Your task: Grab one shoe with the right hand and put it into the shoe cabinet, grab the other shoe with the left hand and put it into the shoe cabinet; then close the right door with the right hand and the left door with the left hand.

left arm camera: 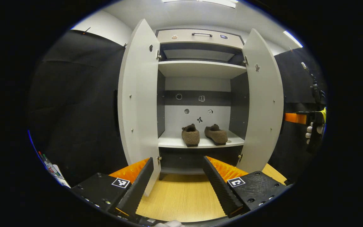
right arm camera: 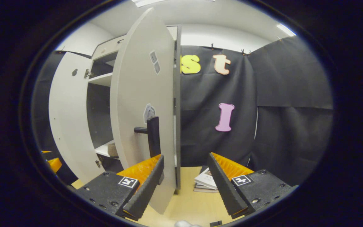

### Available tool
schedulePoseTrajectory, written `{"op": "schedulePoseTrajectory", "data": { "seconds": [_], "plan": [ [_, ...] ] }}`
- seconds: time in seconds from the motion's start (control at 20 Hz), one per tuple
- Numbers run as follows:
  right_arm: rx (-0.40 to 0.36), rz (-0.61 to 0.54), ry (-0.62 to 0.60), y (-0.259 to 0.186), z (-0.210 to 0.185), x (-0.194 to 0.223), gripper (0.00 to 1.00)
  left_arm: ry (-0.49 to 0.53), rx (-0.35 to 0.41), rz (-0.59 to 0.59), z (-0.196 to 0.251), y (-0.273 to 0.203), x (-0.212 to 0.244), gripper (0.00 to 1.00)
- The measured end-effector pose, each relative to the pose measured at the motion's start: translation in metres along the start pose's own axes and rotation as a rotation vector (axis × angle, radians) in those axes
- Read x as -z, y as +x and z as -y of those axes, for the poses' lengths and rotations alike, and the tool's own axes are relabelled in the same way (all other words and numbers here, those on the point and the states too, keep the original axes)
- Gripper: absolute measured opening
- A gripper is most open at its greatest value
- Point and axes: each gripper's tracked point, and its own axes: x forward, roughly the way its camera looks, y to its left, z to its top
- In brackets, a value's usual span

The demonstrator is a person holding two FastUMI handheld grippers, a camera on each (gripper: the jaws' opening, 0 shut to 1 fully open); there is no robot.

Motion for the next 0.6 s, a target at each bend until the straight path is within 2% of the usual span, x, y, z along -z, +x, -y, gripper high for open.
{"op": "schedulePoseTrajectory", "data": {
  "seconds": [0.1, 0.15, 0.2, 0.25, 0.35, 0.5, 0.55, 0.6],
  "plan": [
    [-0.05, 0.0, 0.0, 0.007, -0.031, 0.002, 0.94, 0.003, -0.016, -0.001, -0.011, -0.003, 0.001, 0.96],
    [-0.072, -0.001, 0.0, 0.013, -0.046, 0.002, 0.88, 0.004, -0.026, -0.005, -0.016, -0.006, 0.001, 0.96],
    [-0.097, -0.002, -0.003, 0.019, -0.062, 0.002, 0.88, 0.005, -0.037, -0.011, -0.022, -0.009, 0.003, 0.96],
    [-0.132, -0.01, -0.007, 0.025, -0.08, 0.004, 0.94, 0.007, -0.044, -0.015, -0.027, -0.01, 0.004, 0.96],
    [-0.181, -0.021, 0.007, 0.028, -0.109, 0.006, 0.98, 0.013, -0.057, -0.026, -0.036, -0.014, 0.006, 0.96],
    [-0.156, 0.009, -0.004, 0.014, -0.116, 0.001, 1.0, 0.026, -0.07, -0.03, -0.047, -0.019, 0.006, 0.96],
    [-0.149, 0.011, -0.01, 0.008, -0.118, 0.004, 1.0, 0.028, -0.07, -0.03, -0.051, -0.019, 0.006, 1.0],
    [-0.142, 0.008, -0.015, 0.002, -0.119, 0.007, 1.0, 0.028, -0.068, -0.03, -0.053, -0.019, 0.006, 0.96]
  ]
}}
